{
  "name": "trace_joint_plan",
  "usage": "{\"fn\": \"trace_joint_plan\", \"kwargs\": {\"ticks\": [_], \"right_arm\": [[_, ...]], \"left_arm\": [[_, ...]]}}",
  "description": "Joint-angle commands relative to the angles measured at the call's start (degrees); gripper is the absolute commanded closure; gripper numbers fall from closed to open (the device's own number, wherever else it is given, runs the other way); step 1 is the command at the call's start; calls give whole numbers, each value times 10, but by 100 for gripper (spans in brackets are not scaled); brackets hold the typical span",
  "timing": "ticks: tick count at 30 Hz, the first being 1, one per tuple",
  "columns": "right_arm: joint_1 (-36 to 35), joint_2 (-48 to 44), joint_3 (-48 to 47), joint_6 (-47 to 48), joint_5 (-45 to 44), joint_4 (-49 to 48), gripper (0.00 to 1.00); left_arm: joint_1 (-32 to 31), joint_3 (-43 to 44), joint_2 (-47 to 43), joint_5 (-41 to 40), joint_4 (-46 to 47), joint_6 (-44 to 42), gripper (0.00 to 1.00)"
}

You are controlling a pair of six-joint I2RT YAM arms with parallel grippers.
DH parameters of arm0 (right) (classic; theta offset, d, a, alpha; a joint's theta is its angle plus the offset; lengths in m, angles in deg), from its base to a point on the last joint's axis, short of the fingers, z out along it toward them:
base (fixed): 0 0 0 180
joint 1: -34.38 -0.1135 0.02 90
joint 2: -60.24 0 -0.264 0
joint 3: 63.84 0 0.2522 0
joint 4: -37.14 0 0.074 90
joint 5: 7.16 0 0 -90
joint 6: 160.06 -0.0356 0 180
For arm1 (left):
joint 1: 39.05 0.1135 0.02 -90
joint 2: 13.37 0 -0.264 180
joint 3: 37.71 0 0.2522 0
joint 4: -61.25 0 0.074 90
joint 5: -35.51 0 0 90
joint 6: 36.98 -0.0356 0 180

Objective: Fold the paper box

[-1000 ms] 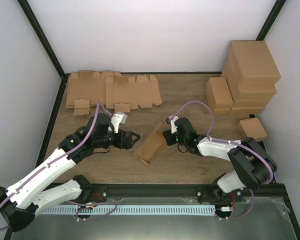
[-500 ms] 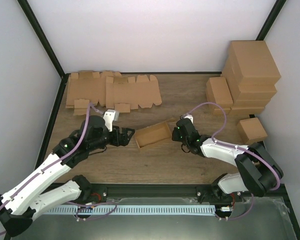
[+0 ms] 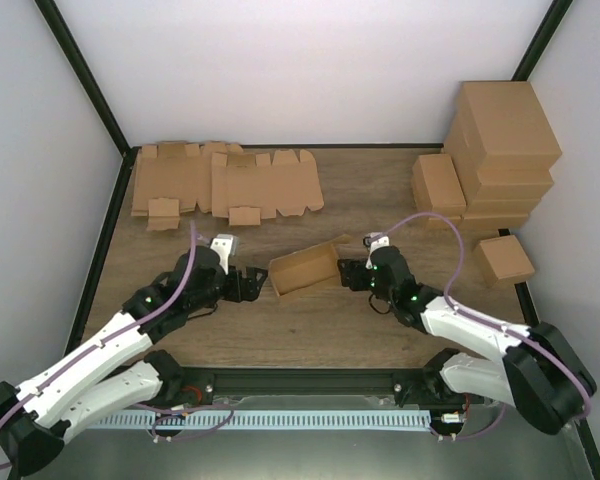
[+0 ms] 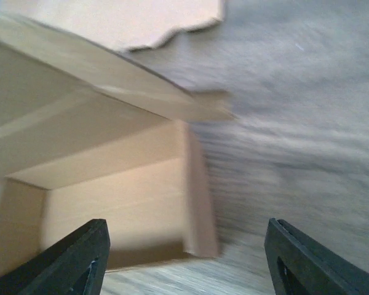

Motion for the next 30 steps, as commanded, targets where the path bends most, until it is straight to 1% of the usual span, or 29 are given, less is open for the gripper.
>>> {"fn": "trace_joint_plan", "kwargs": {"ticks": [1, 4, 8, 11, 14, 17, 20, 25, 30], "right_arm": [[-1, -47, -7, 124, 107, -81, 26], [-1, -42, -34, 147, 103, -71, 24], [-1, -10, -85, 157, 86, -47, 24], [-1, 17, -115, 154, 83, -33, 24], [-1, 36, -135, 149, 81, -24, 24], [-1, 44, -143, 149, 87, -27, 24], [-1, 52, -152, 151, 92, -24, 24], [-1, 62, -166, 155, 101, -18, 24], [-1, 65, -180, 154, 104, -11, 24]], "left_arm": [[-2, -3, 8, 15, 3, 6, 6], [-2, -15, 13, 13, 13, 9, 6], [-2, -56, 18, 24, 70, 6, 6], [-2, -71, 23, 20, 100, 2, 6], [-2, -86, 30, 21, 134, -21, 6], [-2, -89, 50, 6, 160, -44, 10], [-2, -83, 75, -31, 171, -57, 14], [-2, -71, 133, -53, 200, -69, 23], [-2, -49, 174, -86, 200, -56, 43]]}}
